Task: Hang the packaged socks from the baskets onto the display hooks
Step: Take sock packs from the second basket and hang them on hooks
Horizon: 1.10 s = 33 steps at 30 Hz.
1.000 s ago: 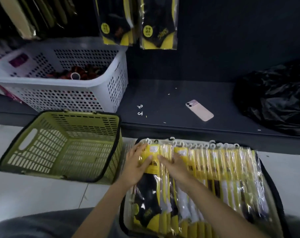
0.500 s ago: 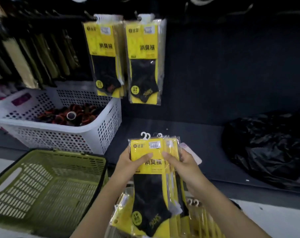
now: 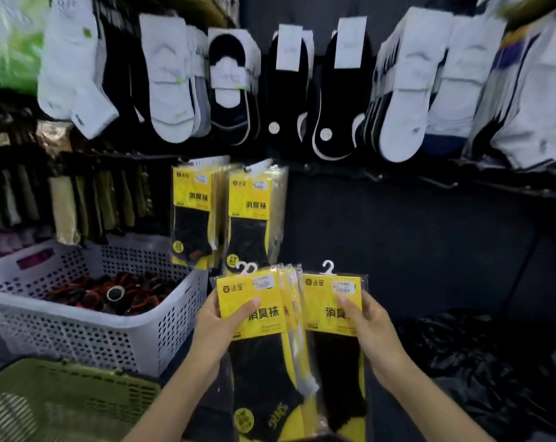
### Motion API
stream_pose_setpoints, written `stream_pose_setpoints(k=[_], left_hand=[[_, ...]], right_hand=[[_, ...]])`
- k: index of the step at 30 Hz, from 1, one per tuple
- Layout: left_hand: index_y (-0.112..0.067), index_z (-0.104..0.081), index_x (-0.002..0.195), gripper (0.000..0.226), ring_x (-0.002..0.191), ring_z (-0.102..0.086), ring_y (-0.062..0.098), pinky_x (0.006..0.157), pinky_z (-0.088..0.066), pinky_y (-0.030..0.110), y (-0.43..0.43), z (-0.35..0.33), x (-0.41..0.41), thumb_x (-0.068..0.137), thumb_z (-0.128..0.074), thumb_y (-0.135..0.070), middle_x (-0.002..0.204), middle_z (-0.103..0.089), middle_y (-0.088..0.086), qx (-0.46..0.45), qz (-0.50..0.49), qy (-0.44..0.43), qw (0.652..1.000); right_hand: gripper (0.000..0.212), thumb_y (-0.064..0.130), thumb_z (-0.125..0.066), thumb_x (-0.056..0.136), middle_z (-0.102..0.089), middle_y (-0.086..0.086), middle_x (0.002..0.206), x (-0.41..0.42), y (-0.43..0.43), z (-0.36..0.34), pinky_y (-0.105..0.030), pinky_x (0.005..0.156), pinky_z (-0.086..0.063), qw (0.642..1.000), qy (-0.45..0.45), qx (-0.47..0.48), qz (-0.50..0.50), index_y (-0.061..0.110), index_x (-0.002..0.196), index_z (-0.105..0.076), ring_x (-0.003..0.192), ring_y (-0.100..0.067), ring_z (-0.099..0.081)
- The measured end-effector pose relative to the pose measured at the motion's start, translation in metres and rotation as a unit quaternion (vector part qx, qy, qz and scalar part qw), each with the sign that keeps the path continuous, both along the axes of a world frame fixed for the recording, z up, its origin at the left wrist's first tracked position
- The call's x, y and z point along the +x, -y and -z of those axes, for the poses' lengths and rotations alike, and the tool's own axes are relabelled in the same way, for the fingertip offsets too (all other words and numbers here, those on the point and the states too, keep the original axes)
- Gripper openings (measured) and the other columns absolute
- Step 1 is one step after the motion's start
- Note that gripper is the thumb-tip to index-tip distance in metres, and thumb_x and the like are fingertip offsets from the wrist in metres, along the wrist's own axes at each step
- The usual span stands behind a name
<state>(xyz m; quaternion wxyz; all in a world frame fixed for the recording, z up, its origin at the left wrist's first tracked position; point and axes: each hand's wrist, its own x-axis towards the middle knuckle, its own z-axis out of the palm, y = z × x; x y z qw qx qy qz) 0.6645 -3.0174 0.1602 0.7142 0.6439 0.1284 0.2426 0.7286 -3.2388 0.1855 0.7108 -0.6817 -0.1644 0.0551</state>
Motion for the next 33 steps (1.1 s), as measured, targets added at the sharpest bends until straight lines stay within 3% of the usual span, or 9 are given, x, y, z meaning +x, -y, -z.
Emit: stream_pose_setpoints(k=[3,6,10,12,15,19,24,28,33], left_hand=[[-0.028,-0.066,0.102,0.053,0.086,-0.071,0.008,0.07,-0.053,0.024,-0.017,-0.009,0.01,0.053,-0.079,-0.046,0.094,-0.075,-0.01,0.019,-0.029,-0.003,0.999],[-0.025,-0.065,0.103,0.051,0.091,-0.07,0.016,0.079,-0.055,0.036,-0.032,-0.019,0.027,0.058,-0.08,-0.041,0.096,-0.075,-0.005,0.027,-0.043,0.018,0.999],[-0.023,-0.066,0.099,0.03,0.078,-0.071,0.006,0.057,-0.053,0.015,-0.045,-0.034,0.049,0.071,-0.077,-0.028,0.084,-0.075,-0.01,0.031,-0.072,0.059,0.995],[-0.024,-0.066,0.101,0.026,0.079,-0.071,0.004,0.059,-0.052,0.015,-0.051,-0.043,0.057,0.076,-0.075,-0.026,0.085,-0.075,-0.011,0.024,-0.079,0.074,0.994],[-0.027,-0.066,0.101,0.026,0.086,-0.069,0.008,0.068,-0.05,0.023,-0.06,-0.056,0.066,0.077,-0.074,-0.028,0.091,-0.074,-0.009,0.008,-0.089,0.092,0.992],[-0.031,-0.065,0.095,0.023,0.076,-0.069,0.0,0.061,-0.048,0.017,-0.074,-0.067,0.072,0.075,-0.075,-0.031,0.086,-0.074,-0.012,0.015,-0.106,0.108,0.988],[-0.031,-0.065,0.092,0.023,0.079,-0.068,0.003,0.063,-0.049,0.022,-0.092,-0.065,0.068,0.072,-0.076,-0.033,0.083,-0.074,-0.012,0.036,-0.128,0.105,0.986],[-0.031,-0.064,0.096,0.025,0.082,-0.069,0.006,0.065,-0.05,0.024,-0.099,-0.066,0.063,0.074,-0.076,-0.031,0.088,-0.073,-0.007,0.042,-0.132,0.108,0.984],[-0.032,-0.063,0.1,0.029,0.081,-0.071,0.006,0.063,-0.053,0.02,-0.095,-0.068,0.061,0.074,-0.076,-0.027,0.089,-0.074,-0.011,0.033,-0.107,0.12,0.986]], right_hand=[[0.023,0.034,-0.06,0.086,-0.074,0.007,0.101,0.014,0.012,-0.016,-0.028,0.08,-0.053,0.998,0.042,0.012,0.037,0.026,0.107,-0.067,0.092,-0.01,-0.07],[0.017,0.031,-0.062,0.085,-0.075,0.005,0.096,0.038,0.011,-0.036,-0.03,0.078,-0.054,0.994,0.076,0.021,0.074,0.025,0.098,-0.071,0.088,-0.011,-0.071],[0.013,0.029,-0.061,0.088,-0.075,0.008,0.094,0.071,-0.012,-0.064,-0.022,0.07,-0.054,0.99,0.103,0.032,0.085,0.026,0.098,-0.069,0.084,-0.006,-0.071],[0.01,0.027,-0.06,0.09,-0.074,0.011,0.091,0.086,-0.028,-0.078,-0.015,0.065,-0.053,0.989,0.113,0.039,0.086,0.027,0.097,-0.068,0.083,-0.003,-0.07],[0.009,0.026,-0.059,0.092,-0.074,0.008,0.09,0.109,-0.053,-0.098,-0.016,0.069,-0.053,0.988,0.12,0.038,0.092,0.029,0.093,-0.067,0.082,-0.003,-0.07],[0.009,0.026,-0.058,0.093,-0.072,0.006,0.091,0.135,-0.079,-0.113,-0.012,0.061,-0.052,0.986,0.134,0.005,0.101,0.029,0.089,-0.065,0.078,-0.001,-0.068],[0.016,0.026,-0.062,0.091,-0.071,-0.009,0.097,0.164,-0.101,-0.111,-0.036,0.085,-0.054,0.986,0.078,-0.01,0.149,0.011,0.094,-0.068,0.089,-0.022,-0.068],[0.016,0.033,-0.069,0.085,-0.068,-0.004,0.093,0.182,-0.107,-0.103,-0.032,0.078,-0.05,0.979,0.009,0.003,0.203,0.018,0.08,-0.063,0.084,-0.016,-0.062],[0.015,0.021,-0.068,0.086,-0.066,-0.009,0.107,0.19,-0.099,-0.086,-0.036,0.086,-0.051,0.952,-0.04,0.001,0.304,0.013,0.099,-0.064,0.097,-0.024,-0.061]])
